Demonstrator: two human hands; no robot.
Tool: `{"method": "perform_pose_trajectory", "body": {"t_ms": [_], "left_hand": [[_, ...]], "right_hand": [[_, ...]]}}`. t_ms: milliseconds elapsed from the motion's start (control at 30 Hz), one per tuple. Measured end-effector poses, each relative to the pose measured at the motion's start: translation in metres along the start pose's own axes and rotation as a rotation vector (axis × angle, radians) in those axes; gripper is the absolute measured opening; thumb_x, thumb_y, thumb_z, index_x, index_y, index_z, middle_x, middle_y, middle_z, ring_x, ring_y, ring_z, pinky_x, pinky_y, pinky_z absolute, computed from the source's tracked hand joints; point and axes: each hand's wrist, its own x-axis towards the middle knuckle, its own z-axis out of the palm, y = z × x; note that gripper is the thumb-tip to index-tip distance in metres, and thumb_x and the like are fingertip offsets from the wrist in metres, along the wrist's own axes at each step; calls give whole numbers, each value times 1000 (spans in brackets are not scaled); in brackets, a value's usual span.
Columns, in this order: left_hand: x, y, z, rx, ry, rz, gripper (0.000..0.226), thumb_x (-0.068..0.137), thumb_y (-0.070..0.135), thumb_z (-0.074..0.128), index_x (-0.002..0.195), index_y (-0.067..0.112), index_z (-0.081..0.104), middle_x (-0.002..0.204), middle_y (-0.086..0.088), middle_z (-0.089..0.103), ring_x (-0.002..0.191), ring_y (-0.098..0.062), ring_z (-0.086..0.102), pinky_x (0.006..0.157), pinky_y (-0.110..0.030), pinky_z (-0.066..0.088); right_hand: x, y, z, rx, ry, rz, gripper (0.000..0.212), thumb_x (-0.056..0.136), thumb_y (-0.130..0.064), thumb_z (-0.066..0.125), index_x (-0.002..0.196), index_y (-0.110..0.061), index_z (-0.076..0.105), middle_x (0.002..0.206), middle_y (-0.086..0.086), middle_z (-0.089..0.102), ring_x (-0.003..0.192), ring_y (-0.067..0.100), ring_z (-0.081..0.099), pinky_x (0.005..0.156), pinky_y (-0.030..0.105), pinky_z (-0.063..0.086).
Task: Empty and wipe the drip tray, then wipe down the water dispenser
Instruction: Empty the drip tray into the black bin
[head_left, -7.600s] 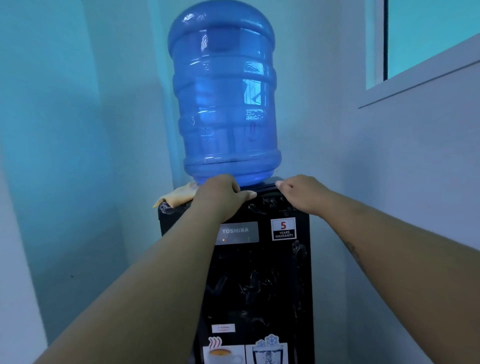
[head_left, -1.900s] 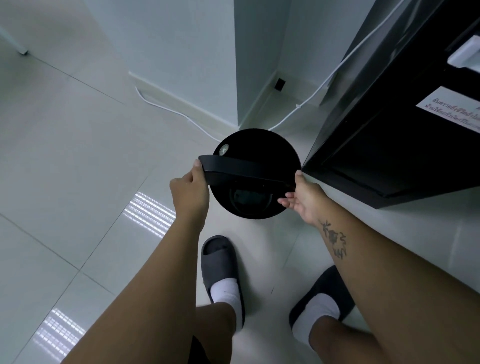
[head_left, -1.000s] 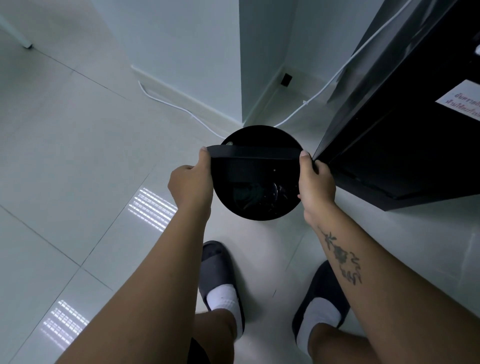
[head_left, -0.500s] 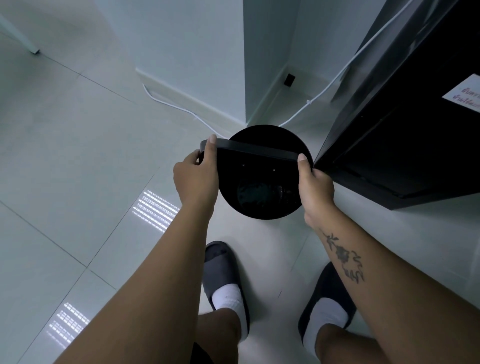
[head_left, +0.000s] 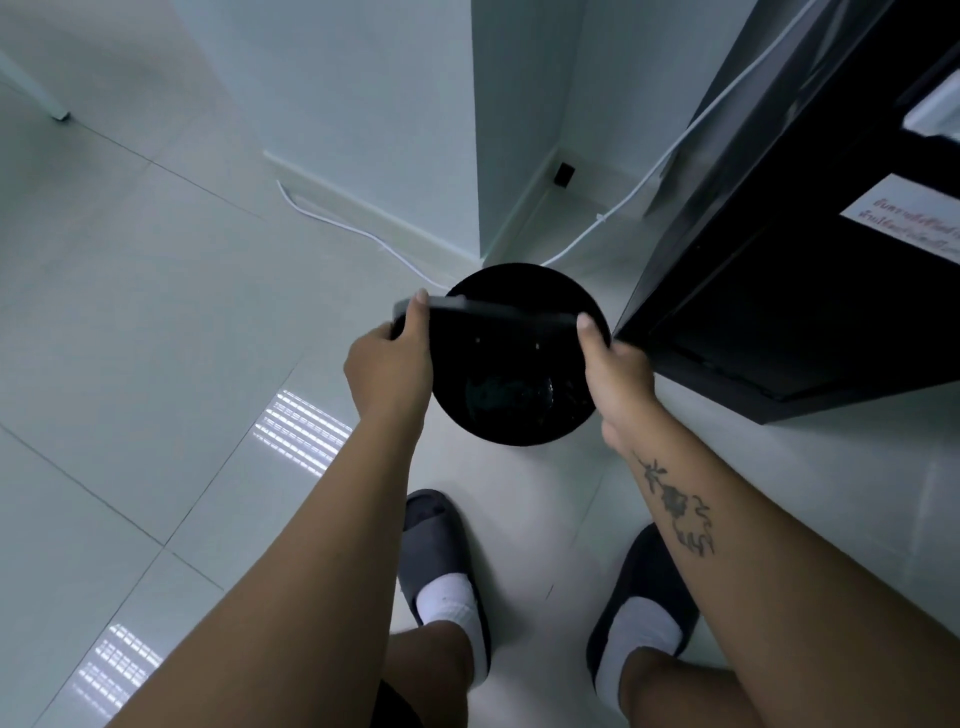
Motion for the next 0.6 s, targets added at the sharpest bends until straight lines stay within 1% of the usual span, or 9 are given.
{"method": "perform_pose_trajectory", "body": {"t_ms": [67, 133, 167, 233, 367, 433, 467, 533, 600], "left_hand": [[0, 3, 0, 1, 23, 43, 63, 79, 72, 55, 75, 9, 60, 73, -2, 56, 61, -12, 49, 53, -25, 39], [2, 2, 4, 3, 42, 35, 69, 80, 72, 53, 71, 4, 59, 65, -1, 54, 56, -14, 46, 52, -28, 37], [0, 0, 3, 26, 39, 5, 66, 82, 70, 53, 66, 6, 58, 62, 1, 54, 55, -14, 47, 50, -28, 37], [-2, -2, 4, 19, 20, -25, 58, 82, 68, 55, 63, 14, 59, 63, 3, 58, 57, -13, 53, 51, -26, 41], [2, 0, 6, -11, 61, -25, 72, 77, 70, 52, 77, -1, 59, 60, 1, 45, 51, -14, 39, 51, -28, 36], [1, 0, 6, -9, 58, -32, 71, 78, 67, 54, 80, -3, 60, 62, 0, 45, 52, -14, 39, 52, -28, 35], [1, 0, 7, -9, 58, -22, 69, 78, 67, 54, 76, -2, 59, 61, 1, 44, 51, -13, 38, 51, -28, 35], [1, -1, 8, -18, 69, -34, 64, 78, 67, 54, 62, 6, 43, 54, 5, 35, 45, -10, 30, 48, -27, 29], [2, -1, 7, -24, 56, -95, 60, 80, 65, 56, 63, 10, 41, 58, 3, 36, 47, -11, 30, 48, -27, 28]], "right_hand": [[-2, -2, 2, -6, -8, 8, 50, 88, -62, 53, 80, -14, 63, 87, 1, 67, 81, 18, 64, 73, 33, 53], [2, -1, 5, 30, 15, -32, 48, 86, -62, 54, 88, -16, 67, 91, -1, 68, 84, 17, 65, 74, 31, 54], [2, -1, 5, 20, 31, -39, 48, 86, -61, 55, 92, -15, 68, 92, 0, 69, 86, 18, 66, 72, 30, 54], [5, -4, 4, 7, 44, -31, 48, 88, -59, 55, 88, -12, 67, 87, 2, 68, 83, 21, 66, 61, 27, 49], [6, 0, 5, 4, 38, -52, 51, 85, -64, 54, 88, -14, 66, 87, 0, 67, 79, 17, 64, 62, 27, 47], [4, 0, 6, 3, 16, 3, 50, 86, -62, 56, 82, -13, 63, 83, 1, 65, 73, 17, 63, 58, 27, 47], [5, -1, 6, 14, 16, 22, 50, 86, -62, 57, 80, -12, 62, 82, 2, 65, 72, 17, 63, 58, 27, 48], [7, -2, 6, 45, 39, 1, 51, 84, -61, 58, 78, -10, 62, 80, 1, 65, 71, 16, 63, 57, 26, 47], [7, -1, 5, 41, 38, 0, 52, 85, -60, 59, 74, -9, 58, 73, 0, 61, 64, 16, 59, 54, 26, 45]]}}
